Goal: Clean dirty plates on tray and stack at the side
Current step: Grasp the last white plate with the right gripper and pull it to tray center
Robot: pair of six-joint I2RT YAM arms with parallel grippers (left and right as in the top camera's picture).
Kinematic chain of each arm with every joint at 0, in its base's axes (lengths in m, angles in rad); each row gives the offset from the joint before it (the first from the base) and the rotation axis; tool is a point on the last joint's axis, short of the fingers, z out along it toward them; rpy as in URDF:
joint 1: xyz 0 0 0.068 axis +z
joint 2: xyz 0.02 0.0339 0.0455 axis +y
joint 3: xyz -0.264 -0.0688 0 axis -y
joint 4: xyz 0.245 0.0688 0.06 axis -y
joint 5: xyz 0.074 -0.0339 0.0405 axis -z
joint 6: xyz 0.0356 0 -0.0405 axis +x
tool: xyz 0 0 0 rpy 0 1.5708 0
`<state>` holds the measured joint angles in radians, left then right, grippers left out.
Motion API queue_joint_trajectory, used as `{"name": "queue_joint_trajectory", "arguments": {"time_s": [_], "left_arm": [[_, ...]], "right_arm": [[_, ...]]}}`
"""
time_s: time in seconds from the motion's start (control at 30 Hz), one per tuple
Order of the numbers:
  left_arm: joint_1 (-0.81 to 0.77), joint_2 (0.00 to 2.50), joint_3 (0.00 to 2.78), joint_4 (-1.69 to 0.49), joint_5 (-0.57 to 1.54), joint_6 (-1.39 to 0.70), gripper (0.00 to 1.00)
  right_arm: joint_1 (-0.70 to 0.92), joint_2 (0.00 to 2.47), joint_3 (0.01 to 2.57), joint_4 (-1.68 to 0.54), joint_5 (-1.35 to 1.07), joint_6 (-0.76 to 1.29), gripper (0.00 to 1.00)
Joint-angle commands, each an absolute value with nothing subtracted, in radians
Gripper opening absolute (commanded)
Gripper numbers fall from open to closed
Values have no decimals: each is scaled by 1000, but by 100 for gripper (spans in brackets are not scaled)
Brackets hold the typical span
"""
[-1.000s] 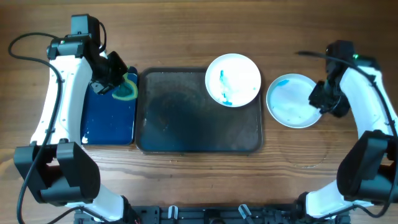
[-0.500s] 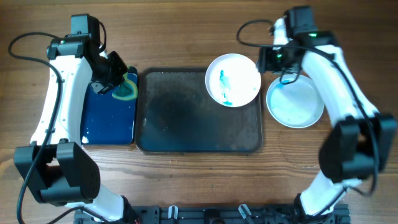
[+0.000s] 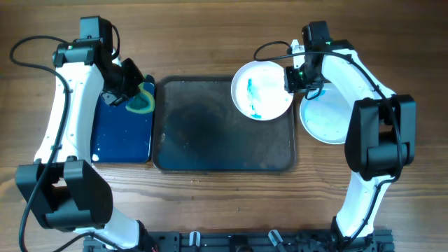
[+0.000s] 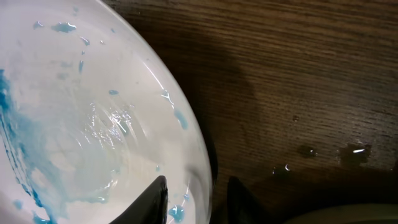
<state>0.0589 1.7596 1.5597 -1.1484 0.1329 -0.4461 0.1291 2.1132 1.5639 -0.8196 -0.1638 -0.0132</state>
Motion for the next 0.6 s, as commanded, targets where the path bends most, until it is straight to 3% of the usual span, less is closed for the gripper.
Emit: {"name": "queue_joint_trajectory", "arguments": {"time_s": [0.0, 0.1, 0.4, 0.57], "left_arm": [[56, 1750, 1571, -1149, 148, -426, 4], [56, 1750, 1571, -1149, 148, -426, 4], [56, 1750, 1571, -1149, 149, -426, 4], [41, 1750, 1571, -1149, 148, -426, 4]], "right_arm": [[128, 2122, 1551, -796, -170, -25, 23], [128, 2125, 1529, -776, -194, -15, 4], [143, 1980, 1567, -875, -231, 159, 4], [269, 1925, 1547, -947, -226, 357, 4]]}}
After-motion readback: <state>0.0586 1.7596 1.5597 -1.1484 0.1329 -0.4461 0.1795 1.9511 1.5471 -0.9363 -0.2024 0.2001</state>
